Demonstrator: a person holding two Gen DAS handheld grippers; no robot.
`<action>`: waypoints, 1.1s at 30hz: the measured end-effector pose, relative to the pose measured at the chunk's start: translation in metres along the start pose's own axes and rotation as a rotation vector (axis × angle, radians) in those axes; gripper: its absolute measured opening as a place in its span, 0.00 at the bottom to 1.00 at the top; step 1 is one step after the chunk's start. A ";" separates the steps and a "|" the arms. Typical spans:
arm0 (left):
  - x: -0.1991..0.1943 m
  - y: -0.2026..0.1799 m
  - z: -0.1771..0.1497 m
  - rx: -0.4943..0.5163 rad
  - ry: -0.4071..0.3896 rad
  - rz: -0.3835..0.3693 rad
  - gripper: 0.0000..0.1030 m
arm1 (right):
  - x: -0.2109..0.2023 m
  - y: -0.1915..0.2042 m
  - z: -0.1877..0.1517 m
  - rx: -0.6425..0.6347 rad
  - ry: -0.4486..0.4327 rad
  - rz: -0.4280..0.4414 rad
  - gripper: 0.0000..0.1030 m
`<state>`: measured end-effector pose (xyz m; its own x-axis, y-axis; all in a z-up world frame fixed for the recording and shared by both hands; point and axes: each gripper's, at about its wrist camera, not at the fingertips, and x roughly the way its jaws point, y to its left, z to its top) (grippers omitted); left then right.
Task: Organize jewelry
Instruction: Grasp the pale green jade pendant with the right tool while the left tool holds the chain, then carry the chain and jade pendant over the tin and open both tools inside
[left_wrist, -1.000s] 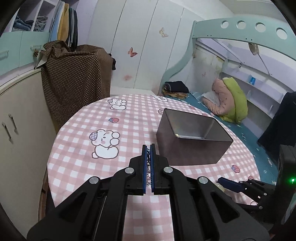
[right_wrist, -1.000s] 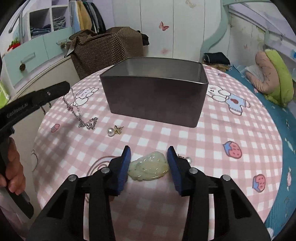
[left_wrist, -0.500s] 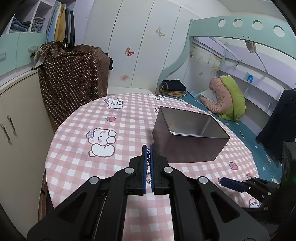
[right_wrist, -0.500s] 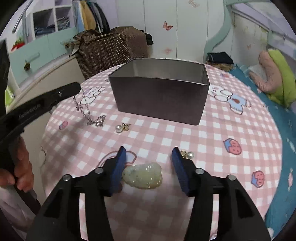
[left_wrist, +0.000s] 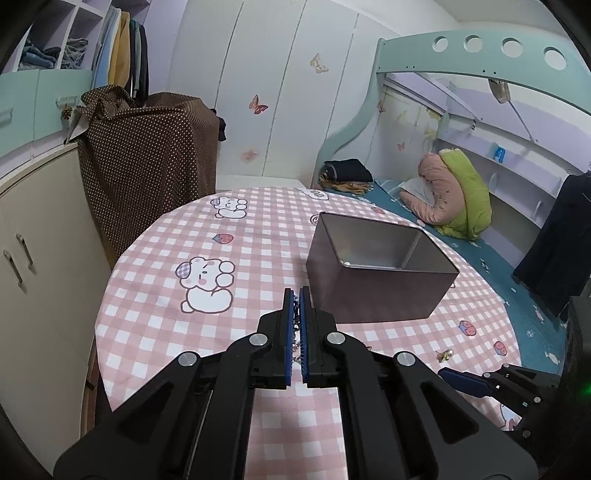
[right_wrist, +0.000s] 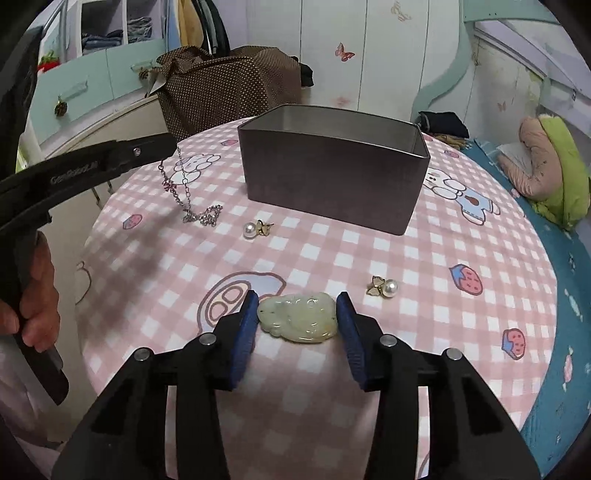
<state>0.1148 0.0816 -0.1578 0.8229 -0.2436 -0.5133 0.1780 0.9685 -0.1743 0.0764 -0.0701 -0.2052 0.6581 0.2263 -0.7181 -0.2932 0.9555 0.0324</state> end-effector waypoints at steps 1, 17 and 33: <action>-0.001 -0.001 0.001 0.005 -0.005 -0.002 0.02 | 0.000 0.000 0.000 0.006 0.001 -0.002 0.40; -0.020 -0.020 0.037 0.094 -0.128 0.011 0.02 | -0.021 -0.026 0.028 0.053 -0.092 -0.028 0.40; -0.018 -0.064 0.090 0.161 -0.211 0.000 0.02 | -0.028 -0.052 0.083 0.089 -0.230 -0.033 0.40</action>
<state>0.1368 0.0288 -0.0616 0.9142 -0.2439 -0.3236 0.2477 0.9684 -0.0301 0.1307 -0.1106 -0.1286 0.8098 0.2220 -0.5430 -0.2136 0.9737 0.0795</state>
